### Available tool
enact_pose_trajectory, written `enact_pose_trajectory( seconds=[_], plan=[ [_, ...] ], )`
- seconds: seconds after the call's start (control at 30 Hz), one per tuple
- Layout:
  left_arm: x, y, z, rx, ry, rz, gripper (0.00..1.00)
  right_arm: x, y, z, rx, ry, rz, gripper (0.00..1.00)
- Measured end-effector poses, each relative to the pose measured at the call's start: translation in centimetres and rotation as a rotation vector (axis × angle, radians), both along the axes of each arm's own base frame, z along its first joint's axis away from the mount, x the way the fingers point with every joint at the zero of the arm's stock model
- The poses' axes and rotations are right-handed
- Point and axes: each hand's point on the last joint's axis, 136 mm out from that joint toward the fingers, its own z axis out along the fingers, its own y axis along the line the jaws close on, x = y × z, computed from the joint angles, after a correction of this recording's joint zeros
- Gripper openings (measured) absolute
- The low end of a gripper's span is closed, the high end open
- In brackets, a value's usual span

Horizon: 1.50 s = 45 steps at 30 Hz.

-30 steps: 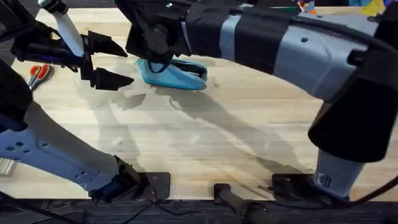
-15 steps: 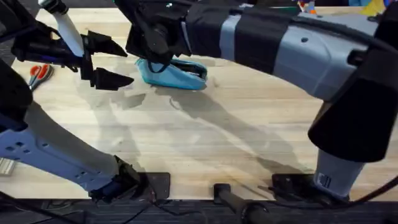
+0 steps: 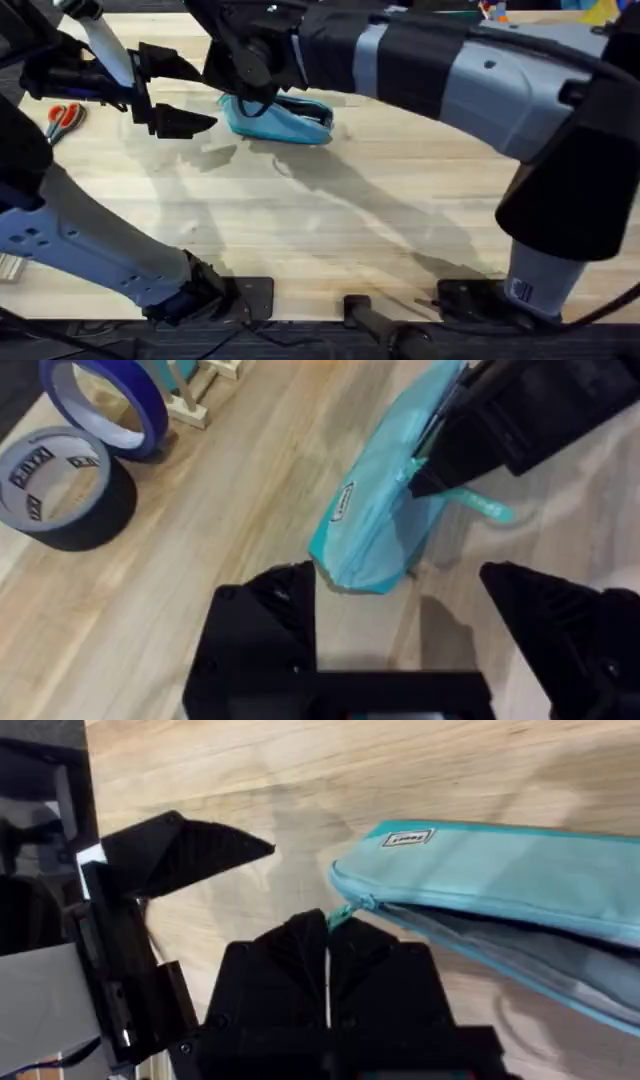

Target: Unzip the bag, pick up the pens from the table one at a time and place them inside, then zip the bag closed.

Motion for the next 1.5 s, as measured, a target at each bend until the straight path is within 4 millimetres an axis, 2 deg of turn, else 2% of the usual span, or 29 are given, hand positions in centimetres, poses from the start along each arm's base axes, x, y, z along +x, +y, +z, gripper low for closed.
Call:
enact_pose_trajectory(
  seconds=[0.1, 0.13, 0.2, 0.53, 0.8, 0.87, 0.93, 1.0, 1.07, 1.1, 1.17, 1.3, 1.37, 1.5],
  plan=[
    [0.4, -0.3, 0.1, 0.003, -0.022, -0.011, 0.995, 0.0, 0.0, 0.0, 0.000, 0.000, 0.000, 0.031],
    [1.6, -2.0, 0.0, 0.026, -0.078, -0.071, 0.993, 0.0, 0.0, 0.0, 0.000, 0.000, 0.000, 0.031],
    [2.2, -2.9, -0.4, 0.028, -0.089, -0.094, 0.993, 0.0, 0.0, 0.0, 0.000, 0.000, 0.000, 0.031],
    [2.5, -4.1, -4.6, -0.071, 0.039, -0.098, 0.994, 0.0, 0.0, 0.0, 0.000, 0.000, 0.000, 0.031],
    [3.2, -5.2, -4.1, -0.128, 0.007, -0.100, 0.998, 0.0, 0.0, 0.0, 0.000, 0.000, 0.000, 0.031],
    [3.2, -5.2, -4.0, -0.132, 0.006, -0.099, 0.963, 0.0, 0.0, 0.0, 0.000, 0.000, 0.000, 0.031],
    [3.2, -5.3, -4.0, -0.134, 0.008, -0.097, 0.901, 0.0, 0.0, 0.0, 0.000, 0.000, 0.000, 0.031],
    [3.2, -5.3, -4.0, -0.136, 0.010, -0.095, 0.718, 0.0, 0.0, 0.0, 0.000, 0.000, 0.000, 0.031],
    [3.1, -5.3, -3.9, -0.139, 0.017, -0.095, 0.468, 0.0, 0.0, 0.0, 0.000, 0.000, -0.001, 0.031],
    [3.1, -5.4, -3.9, -0.141, 0.020, -0.096, 0.375, 0.1, 0.0, 0.0, 0.000, 0.000, -0.002, 0.031],
    [3.1, -5.4, -3.9, -0.139, 0.020, -0.099, 0.272, 0.1, -0.1, 0.0, 0.000, 0.000, -0.002, 0.031],
    [3.1, -5.4, -4.0, -0.138, 0.019, -0.099, 0.172, 0.1, -0.1, 0.0, -0.008, -0.007, 0.006, 0.031],
    [3.1, -5.4, -4.0, -0.137, 0.020, -0.099, 0.076, 0.2, -0.3, -0.1, -0.023, -0.018, 0.016, 0.031],
    [3.1, -5.4, -4.0, -0.136, 0.020, -0.100, 0.049, 0.3, -0.6, -0.2, -0.057, -0.039, 0.035, 0.031]
  ],
)
